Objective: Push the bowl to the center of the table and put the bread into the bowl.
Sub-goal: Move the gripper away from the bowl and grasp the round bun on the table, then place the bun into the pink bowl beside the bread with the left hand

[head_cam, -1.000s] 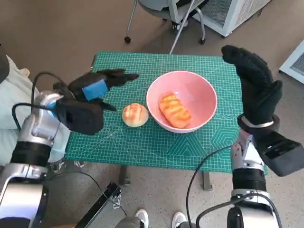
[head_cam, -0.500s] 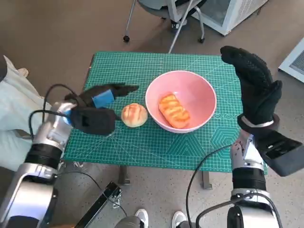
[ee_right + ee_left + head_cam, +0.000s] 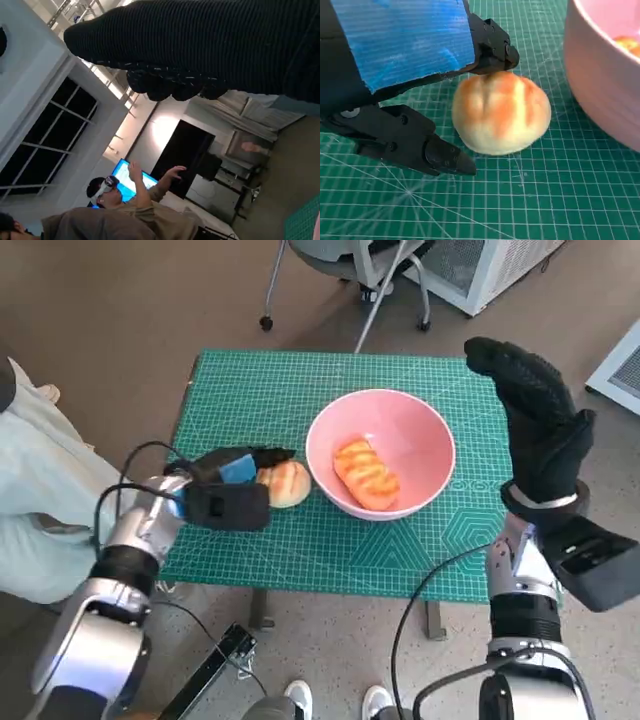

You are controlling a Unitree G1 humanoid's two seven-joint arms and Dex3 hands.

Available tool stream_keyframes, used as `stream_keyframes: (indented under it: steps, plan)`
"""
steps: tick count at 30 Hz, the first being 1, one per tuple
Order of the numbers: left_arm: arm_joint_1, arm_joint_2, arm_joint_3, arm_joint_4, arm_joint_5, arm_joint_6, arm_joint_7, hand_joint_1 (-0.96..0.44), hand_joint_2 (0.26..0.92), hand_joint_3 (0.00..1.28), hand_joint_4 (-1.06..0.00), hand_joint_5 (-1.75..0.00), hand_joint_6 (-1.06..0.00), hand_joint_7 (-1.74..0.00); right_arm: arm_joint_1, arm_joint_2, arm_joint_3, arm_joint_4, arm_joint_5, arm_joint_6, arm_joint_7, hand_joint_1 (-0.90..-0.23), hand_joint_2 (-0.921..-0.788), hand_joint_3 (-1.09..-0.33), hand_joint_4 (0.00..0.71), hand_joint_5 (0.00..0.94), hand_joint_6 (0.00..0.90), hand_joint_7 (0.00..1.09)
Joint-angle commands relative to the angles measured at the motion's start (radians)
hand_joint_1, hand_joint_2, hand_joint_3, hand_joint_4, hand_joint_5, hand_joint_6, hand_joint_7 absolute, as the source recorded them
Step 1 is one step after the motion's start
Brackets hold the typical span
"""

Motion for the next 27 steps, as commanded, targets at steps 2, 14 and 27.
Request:
stream_keyframes:
  steps: [2,14,27]
  plan:
    - [-0.022,-0.046,-0.026,0.057,0.024,0.032,0.032,-0.23,0.831,0.01,-0.35,-0.03,-0.41,-0.04,0.004,-0.001,0.0,0.013,-0.001,0.005,0.001,-0.578,-0.921,-0.679,0.363,0.001,0.028,0.76]
    - [-0.031,-0.024,-0.038,0.064,0.027,0.004,0.081,-0.02,0.916,0.11,-0.65,-0.96,-0.54,-1.06,0.008,-0.002,0.001,0.0,0.0,0.007,-0.001,-0.575,-0.921,-0.68,0.363,0.001,0.027,0.76]
    - [-0.107,0.092,0.078,-0.006,-0.049,-0.093,0.138,0.0,0.92,0.09,-0.67,-1.15,-0.58,-1.24,0.01,-0.004,-0.001,0.0,-0.014,-0.001,-0.016,-0.581,-0.921,-0.68,0.363,0.0,0.024,0.76]
